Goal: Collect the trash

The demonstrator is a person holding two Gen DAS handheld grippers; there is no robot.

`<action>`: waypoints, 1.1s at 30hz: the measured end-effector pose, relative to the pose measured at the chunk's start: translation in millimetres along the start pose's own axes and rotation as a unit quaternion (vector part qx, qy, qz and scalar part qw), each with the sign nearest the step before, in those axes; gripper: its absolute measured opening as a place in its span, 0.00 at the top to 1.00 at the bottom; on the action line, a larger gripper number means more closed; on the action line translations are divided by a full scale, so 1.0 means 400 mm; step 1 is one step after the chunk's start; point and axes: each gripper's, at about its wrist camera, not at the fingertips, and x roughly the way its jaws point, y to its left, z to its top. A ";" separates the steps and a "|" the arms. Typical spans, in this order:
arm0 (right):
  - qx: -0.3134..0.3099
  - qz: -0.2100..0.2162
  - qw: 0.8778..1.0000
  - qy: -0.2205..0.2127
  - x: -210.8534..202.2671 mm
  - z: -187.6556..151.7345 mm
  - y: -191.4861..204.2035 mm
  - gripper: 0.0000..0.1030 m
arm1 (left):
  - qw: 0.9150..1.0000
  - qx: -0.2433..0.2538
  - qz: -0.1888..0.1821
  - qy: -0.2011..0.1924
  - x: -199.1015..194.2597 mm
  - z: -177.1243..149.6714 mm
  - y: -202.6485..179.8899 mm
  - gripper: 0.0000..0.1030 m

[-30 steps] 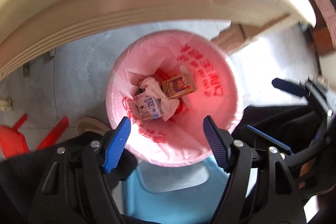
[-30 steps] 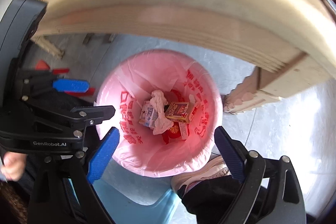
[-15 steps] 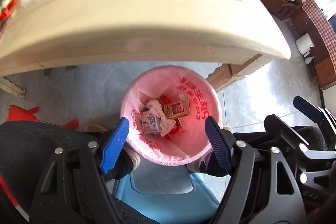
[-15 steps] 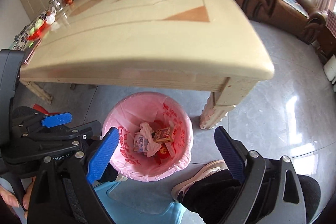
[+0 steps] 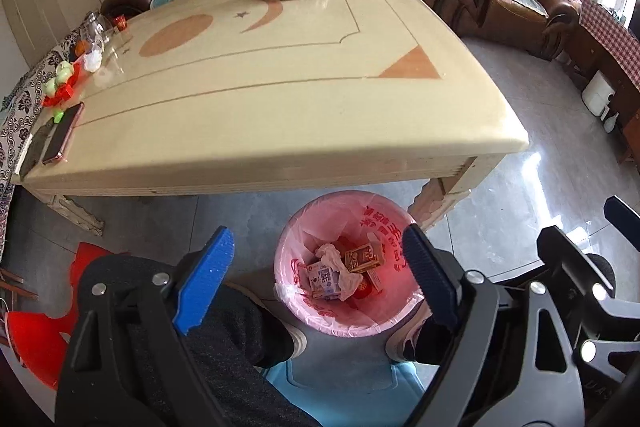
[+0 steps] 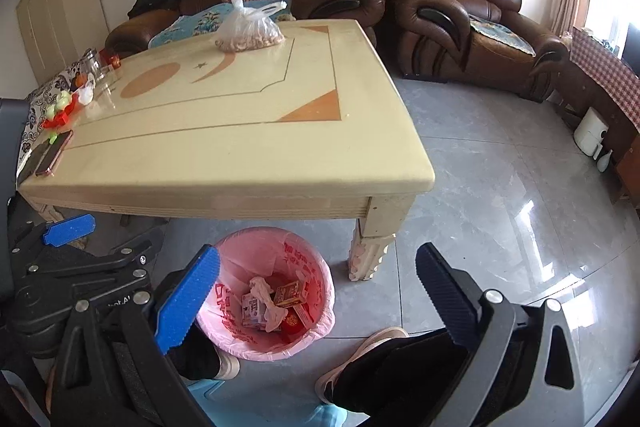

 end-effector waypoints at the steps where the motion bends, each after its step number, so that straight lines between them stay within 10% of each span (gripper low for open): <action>1: 0.003 -0.003 1.000 -0.009 -0.021 0.004 -0.004 0.07 | 1.000 0.002 0.003 -0.012 -0.020 0.004 -0.002 0.15; 33: 0.031 -0.057 0.990 -0.126 -0.338 0.012 -0.036 0.07 | 0.991 -0.003 -0.009 -0.134 -0.325 -0.004 -0.010 0.07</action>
